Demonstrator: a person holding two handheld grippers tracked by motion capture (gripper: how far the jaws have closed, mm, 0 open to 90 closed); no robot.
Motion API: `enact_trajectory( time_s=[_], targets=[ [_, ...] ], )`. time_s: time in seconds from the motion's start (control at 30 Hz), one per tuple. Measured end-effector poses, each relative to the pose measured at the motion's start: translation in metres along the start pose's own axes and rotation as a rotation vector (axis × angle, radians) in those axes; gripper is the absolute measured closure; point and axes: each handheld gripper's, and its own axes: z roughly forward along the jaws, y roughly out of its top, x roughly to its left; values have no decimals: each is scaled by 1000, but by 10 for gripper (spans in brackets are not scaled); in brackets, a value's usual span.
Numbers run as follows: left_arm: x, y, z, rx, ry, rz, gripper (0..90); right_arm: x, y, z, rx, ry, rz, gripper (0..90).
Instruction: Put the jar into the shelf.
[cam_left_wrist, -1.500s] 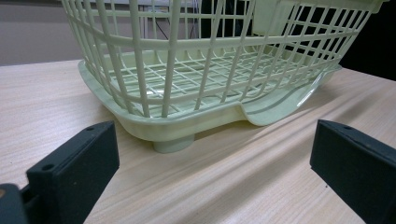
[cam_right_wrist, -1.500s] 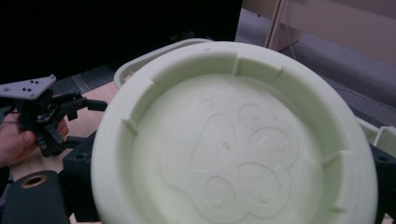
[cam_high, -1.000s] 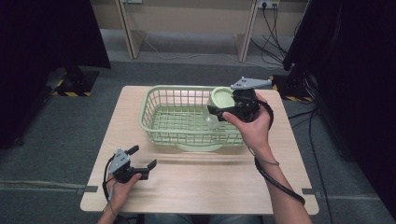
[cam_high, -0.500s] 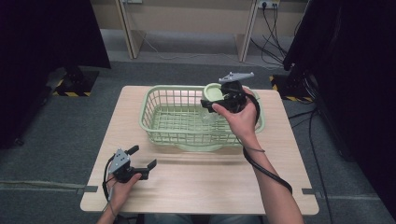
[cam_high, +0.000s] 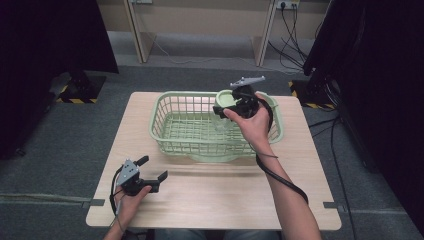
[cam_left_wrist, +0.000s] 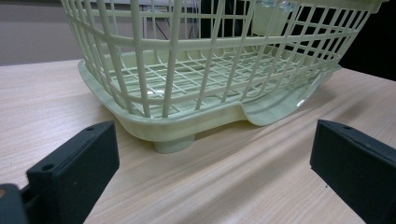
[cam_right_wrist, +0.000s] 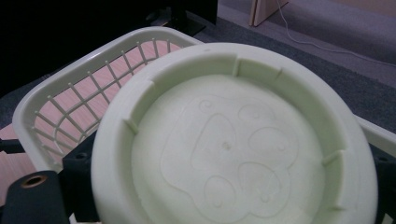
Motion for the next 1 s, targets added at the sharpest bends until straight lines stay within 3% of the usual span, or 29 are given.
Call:
enact_trajectory(
  time_s=[1.0],
  targets=[
    [0, 0, 0, 1, -5, 3, 10, -10, -3, 53, 109, 11, 58, 118]
  ],
)
